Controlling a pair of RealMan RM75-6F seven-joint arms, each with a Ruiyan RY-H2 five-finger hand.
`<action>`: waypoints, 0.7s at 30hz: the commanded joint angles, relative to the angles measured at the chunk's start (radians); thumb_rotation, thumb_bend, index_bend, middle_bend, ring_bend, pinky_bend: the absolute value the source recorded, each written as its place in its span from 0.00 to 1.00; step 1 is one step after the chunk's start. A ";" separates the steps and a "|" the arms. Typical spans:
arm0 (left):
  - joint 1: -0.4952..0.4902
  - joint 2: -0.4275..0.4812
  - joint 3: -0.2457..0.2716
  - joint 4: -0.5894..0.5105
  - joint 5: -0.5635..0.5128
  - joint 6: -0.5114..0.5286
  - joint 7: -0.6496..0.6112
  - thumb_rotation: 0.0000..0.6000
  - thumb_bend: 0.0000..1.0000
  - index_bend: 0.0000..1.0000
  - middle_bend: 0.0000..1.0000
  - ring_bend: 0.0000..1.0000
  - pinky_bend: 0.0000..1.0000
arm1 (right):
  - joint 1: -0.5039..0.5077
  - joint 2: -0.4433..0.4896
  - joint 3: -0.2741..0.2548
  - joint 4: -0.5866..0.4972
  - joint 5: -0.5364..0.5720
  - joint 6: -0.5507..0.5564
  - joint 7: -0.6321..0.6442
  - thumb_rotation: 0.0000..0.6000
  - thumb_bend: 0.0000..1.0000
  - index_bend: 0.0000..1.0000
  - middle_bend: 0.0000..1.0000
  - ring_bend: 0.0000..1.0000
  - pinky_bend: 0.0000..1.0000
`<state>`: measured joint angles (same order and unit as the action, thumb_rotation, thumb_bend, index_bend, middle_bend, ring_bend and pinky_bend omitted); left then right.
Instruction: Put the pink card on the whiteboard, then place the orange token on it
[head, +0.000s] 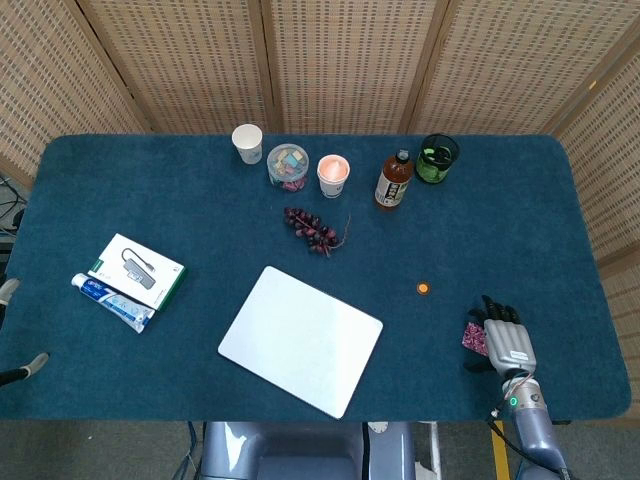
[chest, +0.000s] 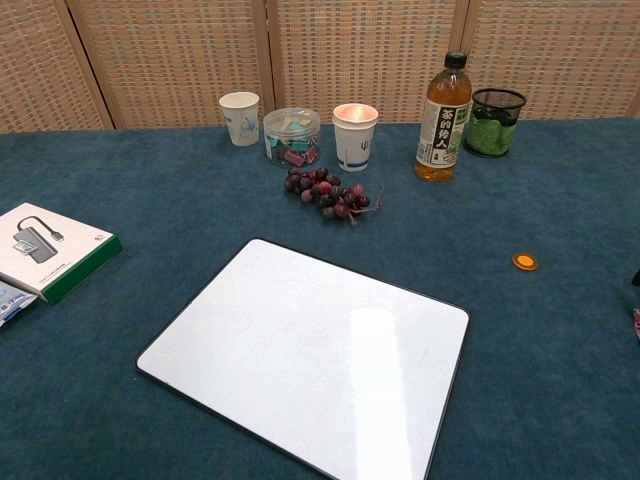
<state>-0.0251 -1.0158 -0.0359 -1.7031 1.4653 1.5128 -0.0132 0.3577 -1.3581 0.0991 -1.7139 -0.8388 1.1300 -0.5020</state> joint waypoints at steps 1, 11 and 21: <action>-0.001 -0.001 0.000 0.000 -0.002 -0.003 0.004 1.00 0.00 0.00 0.00 0.00 0.00 | 0.013 -0.002 0.017 0.008 0.056 -0.005 -0.019 1.00 0.00 0.20 0.00 0.00 0.00; -0.005 -0.007 -0.001 -0.004 -0.007 -0.010 0.022 1.00 0.00 0.00 0.00 0.00 0.00 | 0.031 -0.005 0.021 0.058 0.138 -0.035 -0.016 1.00 0.00 0.28 0.00 0.00 0.00; -0.006 -0.009 -0.001 -0.006 -0.011 -0.014 0.027 1.00 0.00 0.00 0.00 0.00 0.00 | 0.038 -0.037 0.012 0.108 0.151 -0.029 -0.012 1.00 0.00 0.40 0.00 0.00 0.00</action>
<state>-0.0314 -1.0248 -0.0373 -1.7088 1.4541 1.4992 0.0143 0.3954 -1.3925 0.1123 -1.6091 -0.6876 1.1005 -0.5147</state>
